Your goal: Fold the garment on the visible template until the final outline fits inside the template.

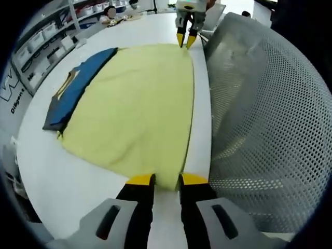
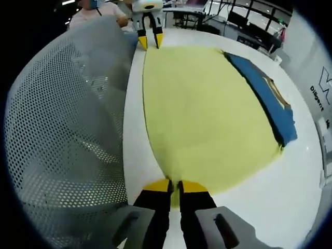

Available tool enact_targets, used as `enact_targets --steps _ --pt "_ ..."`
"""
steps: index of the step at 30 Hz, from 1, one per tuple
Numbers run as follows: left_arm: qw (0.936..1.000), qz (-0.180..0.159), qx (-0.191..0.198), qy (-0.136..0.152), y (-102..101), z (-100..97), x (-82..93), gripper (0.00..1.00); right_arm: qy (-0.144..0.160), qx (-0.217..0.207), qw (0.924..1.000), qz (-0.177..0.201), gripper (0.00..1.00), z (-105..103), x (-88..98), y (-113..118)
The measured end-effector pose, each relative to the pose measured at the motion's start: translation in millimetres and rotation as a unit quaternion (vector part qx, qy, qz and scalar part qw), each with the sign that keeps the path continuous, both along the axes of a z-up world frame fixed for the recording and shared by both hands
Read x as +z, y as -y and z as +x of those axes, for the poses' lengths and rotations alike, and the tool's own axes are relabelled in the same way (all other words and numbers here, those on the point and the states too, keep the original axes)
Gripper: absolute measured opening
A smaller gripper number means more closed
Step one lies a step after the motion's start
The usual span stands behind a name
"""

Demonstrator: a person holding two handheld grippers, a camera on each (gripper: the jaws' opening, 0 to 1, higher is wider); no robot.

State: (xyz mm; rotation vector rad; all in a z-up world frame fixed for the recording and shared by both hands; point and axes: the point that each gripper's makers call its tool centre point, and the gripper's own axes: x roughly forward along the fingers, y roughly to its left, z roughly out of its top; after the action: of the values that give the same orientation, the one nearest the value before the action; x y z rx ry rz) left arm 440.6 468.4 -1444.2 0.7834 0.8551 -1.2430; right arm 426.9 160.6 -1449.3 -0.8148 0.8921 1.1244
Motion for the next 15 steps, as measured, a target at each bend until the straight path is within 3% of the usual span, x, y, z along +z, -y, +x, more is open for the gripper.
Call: enact_targets --steps 2,6,12,15 --pt "1.0000 0.000 0.004 0.005 0 2.7 0.0 0.11 -0.007 -0.020 0.9997 0.007 0.00 1 0.7 0" --pt "0.9996 0.009 0.015 0.022 0 9.9 -0.9 0.03 -0.005 -0.021 0.9997 0.008 0.00 2 0.7 0" --pt "0.9981 -0.008 0.060 0.006 -2 11.4 -0.3 0.01 -0.026 -0.076 0.9965 0.020 0.00 2 0.3 1" --pt "0.9972 -0.013 0.073 -0.006 -2 9.7 -0.1 0.01 -0.029 -0.065 0.9974 0.011 0.00 1 -0.1 1"
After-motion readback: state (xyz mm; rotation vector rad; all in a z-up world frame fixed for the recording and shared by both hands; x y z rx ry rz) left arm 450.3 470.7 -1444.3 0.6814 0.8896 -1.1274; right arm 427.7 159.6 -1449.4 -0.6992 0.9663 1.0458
